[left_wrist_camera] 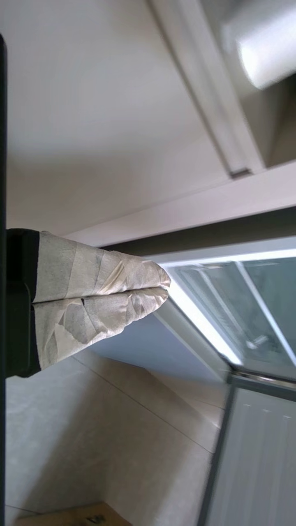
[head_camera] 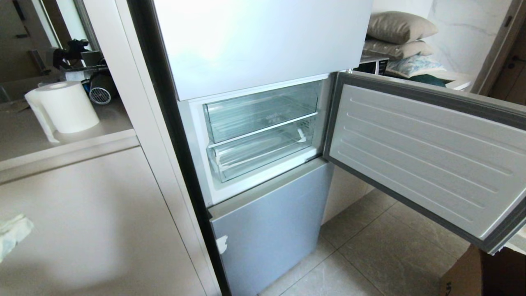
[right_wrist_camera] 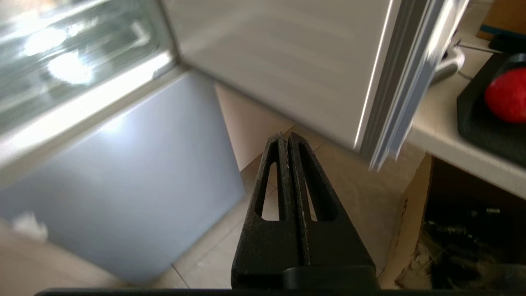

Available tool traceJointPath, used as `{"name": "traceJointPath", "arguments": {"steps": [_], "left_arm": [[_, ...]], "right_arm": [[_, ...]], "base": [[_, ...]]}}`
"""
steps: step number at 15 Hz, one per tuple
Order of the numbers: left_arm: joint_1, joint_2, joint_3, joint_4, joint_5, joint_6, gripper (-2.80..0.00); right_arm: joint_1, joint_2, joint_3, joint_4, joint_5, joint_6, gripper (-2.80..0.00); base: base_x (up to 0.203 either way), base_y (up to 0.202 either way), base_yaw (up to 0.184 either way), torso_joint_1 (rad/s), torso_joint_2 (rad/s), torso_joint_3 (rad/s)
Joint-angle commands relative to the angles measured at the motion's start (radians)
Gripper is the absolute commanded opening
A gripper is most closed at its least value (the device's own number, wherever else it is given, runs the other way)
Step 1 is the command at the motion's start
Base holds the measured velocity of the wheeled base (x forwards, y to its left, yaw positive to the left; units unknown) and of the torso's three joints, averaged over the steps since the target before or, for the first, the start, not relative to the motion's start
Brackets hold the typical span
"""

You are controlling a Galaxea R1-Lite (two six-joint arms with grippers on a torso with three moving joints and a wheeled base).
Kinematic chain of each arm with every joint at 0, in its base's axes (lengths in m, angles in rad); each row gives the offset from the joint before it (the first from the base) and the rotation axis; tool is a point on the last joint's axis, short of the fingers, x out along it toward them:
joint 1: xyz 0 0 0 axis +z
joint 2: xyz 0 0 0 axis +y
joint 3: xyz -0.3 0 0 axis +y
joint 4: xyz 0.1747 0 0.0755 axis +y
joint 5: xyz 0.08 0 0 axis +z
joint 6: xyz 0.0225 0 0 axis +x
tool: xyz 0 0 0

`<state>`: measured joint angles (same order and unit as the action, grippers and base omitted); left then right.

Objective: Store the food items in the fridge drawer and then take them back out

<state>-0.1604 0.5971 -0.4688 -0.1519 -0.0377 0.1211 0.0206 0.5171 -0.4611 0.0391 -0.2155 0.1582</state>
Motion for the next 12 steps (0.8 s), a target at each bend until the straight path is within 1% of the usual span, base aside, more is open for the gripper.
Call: {"name": "traceJointPath", "arguments": {"steps": [1,3,4,5,7,8,9,10,11,12], "left_arm": [[0.005,-0.182,-0.031,0.156,0.01,0.004,-2.8],[0.007,-0.253,-0.03,0.251,0.016,0.006,-2.8],[0.014,-0.278,-0.025,0.307,0.03,0.006,-2.8],[0.022,-0.288,-0.014,0.338,0.081,0.008,-2.8],[0.027,-0.301,0.034,0.359,0.204,0.015,-2.8],[0.027,-0.309,0.07,0.358,0.242,0.018,-2.8],[0.027,-0.311,0.101,0.358,0.257,0.018,-2.8],[0.027,-0.312,0.133,0.353,0.257,0.011,-2.8],[0.027,-0.312,0.164,0.35,0.244,-0.004,-2.8],[0.027,-0.312,0.197,0.349,0.208,-0.029,-2.8]], "right_arm": [[-0.011,0.407,-0.141,-0.087,-0.046,0.042,-2.8],[-0.05,0.563,-0.215,-0.186,-0.091,0.071,-2.8],[-0.078,0.622,-0.238,-0.234,-0.105,0.079,-2.8],[-0.1,0.67,-0.251,-0.28,-0.114,0.079,-2.8],[-0.124,0.748,-0.257,-0.367,-0.121,0.064,-2.8],[-0.132,0.782,-0.257,-0.395,-0.122,0.059,-2.8],[-0.145,0.815,-0.258,-0.417,-0.122,0.058,-2.8],[-0.166,0.843,-0.256,-0.442,-0.122,0.059,-2.8],[-0.186,0.861,-0.251,-0.473,-0.119,0.061,-2.8],[-0.191,0.875,-0.248,-0.491,-0.118,0.062,-2.8]], "base": [[0.0,0.0,0.0,0.0,0.0,0.0],[0.0,0.0,0.0,0.0,0.0,0.0],[0.0,0.0,0.0,0.0,0.0,0.0],[0.0,0.0,0.0,0.0,0.0,0.0],[0.0,0.0,0.0,0.0,0.0,0.0],[0.0,0.0,0.0,0.0,0.0,0.0],[0.0,0.0,0.0,0.0,0.0,0.0],[0.0,0.0,0.0,0.0,0.0,0.0],[0.0,0.0,0.0,0.0,0.0,0.0],[0.0,0.0,0.0,0.0,0.0,0.0]]}}
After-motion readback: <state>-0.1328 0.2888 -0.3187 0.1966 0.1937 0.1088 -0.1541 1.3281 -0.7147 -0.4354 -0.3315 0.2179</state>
